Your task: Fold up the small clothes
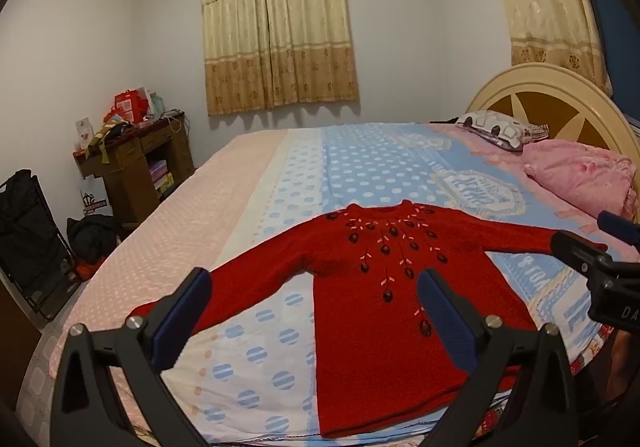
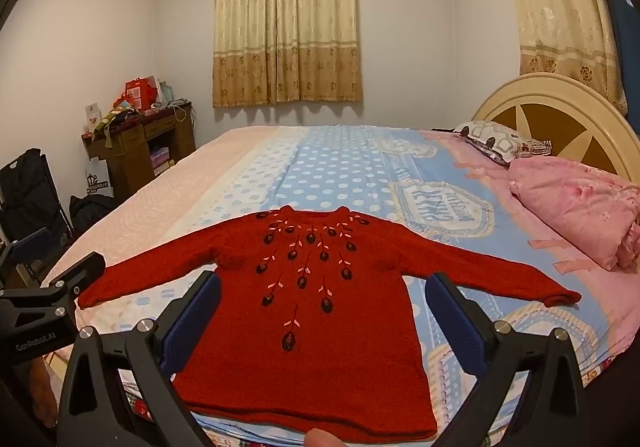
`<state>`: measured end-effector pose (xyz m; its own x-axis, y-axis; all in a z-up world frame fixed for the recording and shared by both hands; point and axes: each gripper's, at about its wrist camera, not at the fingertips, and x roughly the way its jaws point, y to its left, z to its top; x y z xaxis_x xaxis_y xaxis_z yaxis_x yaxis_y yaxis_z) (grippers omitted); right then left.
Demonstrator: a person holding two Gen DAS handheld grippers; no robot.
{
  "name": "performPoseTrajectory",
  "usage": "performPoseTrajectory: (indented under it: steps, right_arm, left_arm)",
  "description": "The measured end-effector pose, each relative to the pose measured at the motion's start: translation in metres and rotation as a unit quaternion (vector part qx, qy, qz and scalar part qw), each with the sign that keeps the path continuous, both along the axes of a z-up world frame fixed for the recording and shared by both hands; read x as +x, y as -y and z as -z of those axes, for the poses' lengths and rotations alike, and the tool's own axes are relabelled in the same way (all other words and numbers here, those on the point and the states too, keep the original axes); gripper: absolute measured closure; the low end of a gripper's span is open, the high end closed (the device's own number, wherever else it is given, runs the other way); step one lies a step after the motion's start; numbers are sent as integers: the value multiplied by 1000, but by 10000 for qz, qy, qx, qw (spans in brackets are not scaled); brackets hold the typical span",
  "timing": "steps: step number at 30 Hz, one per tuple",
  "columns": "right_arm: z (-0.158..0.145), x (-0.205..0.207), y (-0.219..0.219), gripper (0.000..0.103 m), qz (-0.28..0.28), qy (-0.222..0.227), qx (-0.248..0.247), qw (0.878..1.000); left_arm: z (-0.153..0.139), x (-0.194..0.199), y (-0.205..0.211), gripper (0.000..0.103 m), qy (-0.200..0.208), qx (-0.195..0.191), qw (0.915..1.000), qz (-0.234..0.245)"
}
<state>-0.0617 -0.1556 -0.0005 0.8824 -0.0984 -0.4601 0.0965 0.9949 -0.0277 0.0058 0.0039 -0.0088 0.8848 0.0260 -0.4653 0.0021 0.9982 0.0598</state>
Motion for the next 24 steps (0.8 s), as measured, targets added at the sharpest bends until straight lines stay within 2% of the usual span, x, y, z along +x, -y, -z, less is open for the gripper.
performPoseTrajectory:
  steps: [24]
  right_arm:
    - [0, 1, 2, 1, 38, -34, 35, 10000]
  left_arm:
    - [0, 3, -3, 0, -58, 25, 10000, -23]
